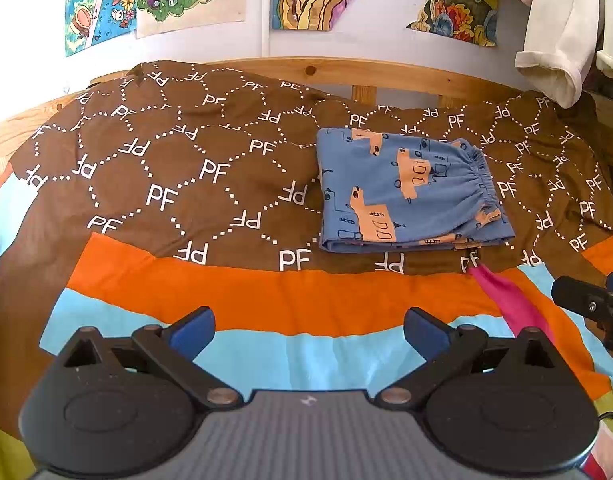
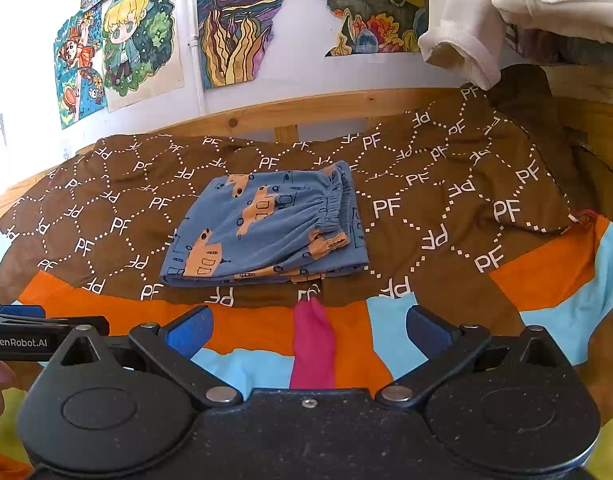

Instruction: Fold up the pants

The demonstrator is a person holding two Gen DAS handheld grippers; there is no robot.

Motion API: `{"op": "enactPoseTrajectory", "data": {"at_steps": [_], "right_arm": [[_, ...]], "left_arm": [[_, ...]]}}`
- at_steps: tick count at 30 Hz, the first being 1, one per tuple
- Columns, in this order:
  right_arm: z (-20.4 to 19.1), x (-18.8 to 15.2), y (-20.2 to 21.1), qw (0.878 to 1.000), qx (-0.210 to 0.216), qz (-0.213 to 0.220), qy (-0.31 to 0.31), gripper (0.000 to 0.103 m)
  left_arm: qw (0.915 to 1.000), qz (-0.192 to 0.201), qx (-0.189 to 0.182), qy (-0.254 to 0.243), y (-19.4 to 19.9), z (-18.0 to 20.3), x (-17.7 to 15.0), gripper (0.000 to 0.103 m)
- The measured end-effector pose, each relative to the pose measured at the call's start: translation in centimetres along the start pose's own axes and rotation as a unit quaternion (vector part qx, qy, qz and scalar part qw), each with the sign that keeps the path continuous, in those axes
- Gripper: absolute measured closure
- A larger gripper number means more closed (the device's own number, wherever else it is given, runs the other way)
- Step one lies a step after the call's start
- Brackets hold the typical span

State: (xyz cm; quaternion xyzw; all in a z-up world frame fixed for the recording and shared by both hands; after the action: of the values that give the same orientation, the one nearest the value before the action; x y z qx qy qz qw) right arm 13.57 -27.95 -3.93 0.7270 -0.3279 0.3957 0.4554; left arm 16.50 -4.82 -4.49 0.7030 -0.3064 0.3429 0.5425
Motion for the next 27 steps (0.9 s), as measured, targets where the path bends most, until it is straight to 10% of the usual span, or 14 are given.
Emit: {"op": "enactPoseTrajectory", "data": {"at_steps": [27], "right_arm": [[0.01, -0.09, -0.15, 1.000, -0.001, -0.004, 0.000, 0.001]], "left_arm": [[0.9999, -0.008, 0.007, 0.002, 0.18, -0.14, -0.20, 0.000]]}}
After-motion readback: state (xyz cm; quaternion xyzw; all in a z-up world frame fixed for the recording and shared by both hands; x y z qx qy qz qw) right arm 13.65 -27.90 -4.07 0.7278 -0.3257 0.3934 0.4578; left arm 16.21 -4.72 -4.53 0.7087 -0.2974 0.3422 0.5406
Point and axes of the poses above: each gripper's, at about its wrist camera, not at the fingertips, and y roughly against the way its jaws point, z to its right, x to its top, the point moved 10 cm from there along -y, roughly the way its jaws point, and after that the axes turned 15 degrees about x, right-handed, at the moved point
